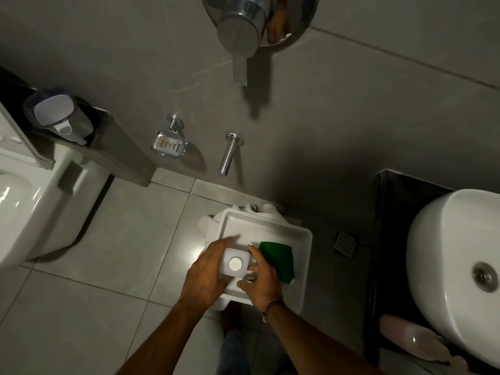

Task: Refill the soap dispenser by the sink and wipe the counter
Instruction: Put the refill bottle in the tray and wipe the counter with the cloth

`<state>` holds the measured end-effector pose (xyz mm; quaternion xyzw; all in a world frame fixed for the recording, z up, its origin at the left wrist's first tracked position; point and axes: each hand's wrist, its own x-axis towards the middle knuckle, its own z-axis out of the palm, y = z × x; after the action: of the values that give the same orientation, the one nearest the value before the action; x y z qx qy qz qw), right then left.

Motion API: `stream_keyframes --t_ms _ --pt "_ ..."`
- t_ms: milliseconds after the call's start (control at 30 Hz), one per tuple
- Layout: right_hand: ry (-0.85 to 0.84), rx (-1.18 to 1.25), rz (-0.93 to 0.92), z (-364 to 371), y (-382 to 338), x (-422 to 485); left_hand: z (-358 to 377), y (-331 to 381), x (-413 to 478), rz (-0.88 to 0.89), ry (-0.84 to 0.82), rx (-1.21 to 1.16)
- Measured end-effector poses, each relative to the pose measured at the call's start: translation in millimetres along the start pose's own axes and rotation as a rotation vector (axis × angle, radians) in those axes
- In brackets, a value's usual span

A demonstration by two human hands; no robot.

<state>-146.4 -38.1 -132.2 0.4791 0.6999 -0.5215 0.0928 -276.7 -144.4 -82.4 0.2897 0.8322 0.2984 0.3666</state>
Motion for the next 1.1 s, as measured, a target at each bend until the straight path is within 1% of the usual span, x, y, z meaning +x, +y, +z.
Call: stream_keyframes --t_ms 33,167,200,233,267,333,400,467,567,633,700,733,933,1100 --pt "0.017 -0.035 0.006 -4.3 2.0 -2.5 4.4 -0.3 -5.6 0.004 0.04 -0.012" --pt "0.066 -0.349 -0.043 -19.0 29.1 -11.8 35.5 -0.4 -50.8 -0.046 0.285 0.047" --pt "0.123 -0.422 -0.075 -24.9 38.1 -13.0 46.7 0.2 -65.5 -0.029 0.329 0.089" --pt "0.148 -0.504 -0.106 -32.3 42.1 -14.4 57.2 1.1 -80.4 0.009 0.334 0.134" --pt "0.16 -0.581 -0.137 -36.6 45.6 -14.2 66.8 2.6 -93.3 0.042 0.265 0.181" --pt "0.153 -0.724 -0.172 -41.3 53.5 -8.4 86.1 3.6 -105.0 0.11 0.049 0.299" --pt "0.128 -0.832 -0.216 -39.8 59.1 2.5 101.5 3.8 -97.4 0.2 -0.039 0.402" --pt "0.097 -0.905 -0.265 -38.0 62.9 16.7 110.0 8.6 -85.5 0.241 -0.108 0.507" --pt "0.06 -0.971 -0.314 -33.4 66.8 36.8 122.6 4.6 -65.9 0.171 -0.201 0.584" --pt "0.037 -0.977 -0.321 -29.3 74.3 45.5 132.1 -4.9 -59.4 0.183 -0.232 0.711" --pt "0.027 -0.99 -0.322 -25.8 83.2 51.7 140.6 -13.5 -55.9 0.135 -0.352 0.771" --pt "0.028 -0.994 -0.324 -24.2 86.6 54.0 143.6 -17.0 -54.3 0.128 -0.376 0.772" --pt "0.055 -1.023 -0.376 -22.8 95.5 61.7 153.0 -27.0 -53.7 0.132 -0.36 0.783" --pt "0.04 -0.991 -0.441 -36.7 91.8 62.7 151.4 -25.9 -55.3 0.12 -0.37 0.775"
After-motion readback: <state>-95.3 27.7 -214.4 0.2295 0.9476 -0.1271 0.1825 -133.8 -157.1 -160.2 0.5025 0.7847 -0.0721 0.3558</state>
